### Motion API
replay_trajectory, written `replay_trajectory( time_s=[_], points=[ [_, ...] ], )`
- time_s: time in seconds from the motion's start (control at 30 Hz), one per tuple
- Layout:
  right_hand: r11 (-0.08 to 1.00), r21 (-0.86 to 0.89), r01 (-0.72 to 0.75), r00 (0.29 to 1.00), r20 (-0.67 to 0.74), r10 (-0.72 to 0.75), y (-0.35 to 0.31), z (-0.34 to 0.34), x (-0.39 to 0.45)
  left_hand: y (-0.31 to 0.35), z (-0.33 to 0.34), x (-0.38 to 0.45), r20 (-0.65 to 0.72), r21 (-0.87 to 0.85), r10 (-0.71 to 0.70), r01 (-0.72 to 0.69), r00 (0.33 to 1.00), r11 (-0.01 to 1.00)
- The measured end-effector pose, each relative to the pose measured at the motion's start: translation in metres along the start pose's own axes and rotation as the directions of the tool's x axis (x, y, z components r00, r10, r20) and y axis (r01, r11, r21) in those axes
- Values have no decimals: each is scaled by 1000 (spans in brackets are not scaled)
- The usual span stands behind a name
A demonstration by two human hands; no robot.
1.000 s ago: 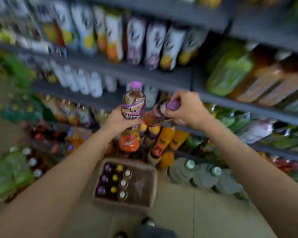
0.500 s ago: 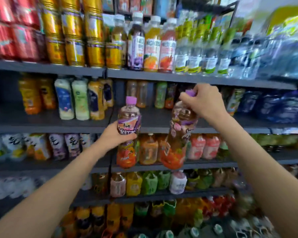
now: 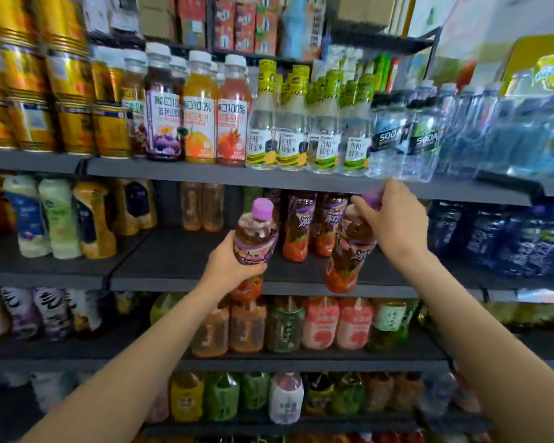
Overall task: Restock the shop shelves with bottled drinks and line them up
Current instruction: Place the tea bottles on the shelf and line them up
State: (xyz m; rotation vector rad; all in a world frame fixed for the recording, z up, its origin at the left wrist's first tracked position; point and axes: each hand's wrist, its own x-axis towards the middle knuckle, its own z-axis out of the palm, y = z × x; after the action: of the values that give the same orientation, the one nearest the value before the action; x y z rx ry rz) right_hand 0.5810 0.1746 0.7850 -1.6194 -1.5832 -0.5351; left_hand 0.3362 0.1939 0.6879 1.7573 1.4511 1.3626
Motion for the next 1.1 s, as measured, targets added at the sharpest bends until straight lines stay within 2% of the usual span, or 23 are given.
replay_trajectory(
  time_s=[0.27, 0.43, 0.57, 0.63, 0.73, 0.83, 0.9, 0.97, 1.03, 1.1],
  points=[
    [996, 64, -59, 996, -69, 63, 15, 101, 10, -30, 32, 67, -30, -41, -79, 78, 996, 996],
    [963, 155, -220, 968, -90, 235, 0, 128, 27, -35, 60, 100, -51, -100, -151, 145, 987, 984],
    [923, 309, -228, 936, -191, 296, -6, 150, 30, -35, 72, 124, -46, -51, -212, 210, 976, 976],
    [926, 298, -231, 939, -183, 293, -2, 167, 25, -36, 75, 129, -46, -20, -260, 259, 965, 966],
    [909, 337, -246, 969, 55, 241, 6, 188, 9, -43, 83, 127, -10, 99, -300, 300, 954, 949],
    [890, 414, -192, 977, 165, 134, 19, 194, 8, -53, 91, 126, 30, 213, -320, 306, 947, 928],
    [869, 446, -215, 961, 255, 107, 26, 199, 7, -59, 99, 124, 51, 284, -351, 323, 935, 903],
    [886, 358, -294, 914, 375, 152, 36, 210, 2, -62, 108, 124, 10, 302, -367, 347, 930, 888],
    [936, 186, -300, 872, 450, 191, 45, 219, -4, -62, 117, 127, -56, 314, -379, 377, 924, 872],
    [942, 120, -314, 837, 504, 215, 50, 226, -3, -60, 123, 133, -114, 315, -389, 405, 914, 858]
  ],
)
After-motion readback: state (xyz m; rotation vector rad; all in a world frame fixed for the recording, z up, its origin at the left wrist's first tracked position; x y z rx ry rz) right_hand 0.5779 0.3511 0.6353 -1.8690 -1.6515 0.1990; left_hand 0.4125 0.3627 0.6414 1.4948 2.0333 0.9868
